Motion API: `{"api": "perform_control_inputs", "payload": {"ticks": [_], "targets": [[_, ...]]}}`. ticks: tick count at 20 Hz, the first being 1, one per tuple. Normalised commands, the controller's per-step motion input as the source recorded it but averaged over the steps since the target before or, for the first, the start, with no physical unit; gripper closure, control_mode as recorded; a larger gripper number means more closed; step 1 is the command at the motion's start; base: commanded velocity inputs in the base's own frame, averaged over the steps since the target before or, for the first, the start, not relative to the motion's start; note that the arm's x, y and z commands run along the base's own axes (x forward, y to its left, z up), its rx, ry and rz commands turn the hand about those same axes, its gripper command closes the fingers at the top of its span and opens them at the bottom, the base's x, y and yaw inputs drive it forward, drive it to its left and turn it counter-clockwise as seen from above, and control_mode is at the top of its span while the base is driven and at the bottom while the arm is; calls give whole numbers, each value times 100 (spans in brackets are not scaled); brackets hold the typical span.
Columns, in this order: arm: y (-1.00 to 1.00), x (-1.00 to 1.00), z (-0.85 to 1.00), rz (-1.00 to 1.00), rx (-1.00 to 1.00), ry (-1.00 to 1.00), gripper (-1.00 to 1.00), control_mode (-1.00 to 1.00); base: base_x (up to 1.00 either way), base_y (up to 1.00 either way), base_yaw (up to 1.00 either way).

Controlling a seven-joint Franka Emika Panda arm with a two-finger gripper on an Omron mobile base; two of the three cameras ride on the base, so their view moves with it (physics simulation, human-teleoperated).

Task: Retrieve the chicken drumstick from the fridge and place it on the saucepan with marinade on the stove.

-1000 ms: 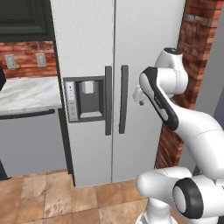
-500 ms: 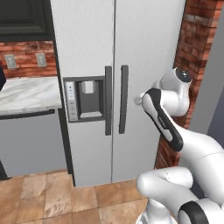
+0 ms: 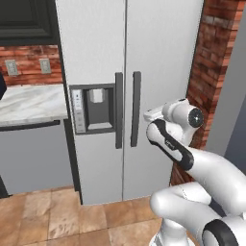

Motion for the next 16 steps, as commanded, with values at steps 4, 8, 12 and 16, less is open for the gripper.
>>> {"api": "perform_control_inputs", "payload": {"ticks": [4,8,12,16], "targets": [[0,11,0,0,6,-20,-100,-100,0,0,0],[0,2,0,0,7,-12,-100,-100,0,0,0],[0,13,0,-2,7,-9,-100,-100,0,0,0],[0,19,0,0,12,-6,-100,-100,0,0,0]]}}
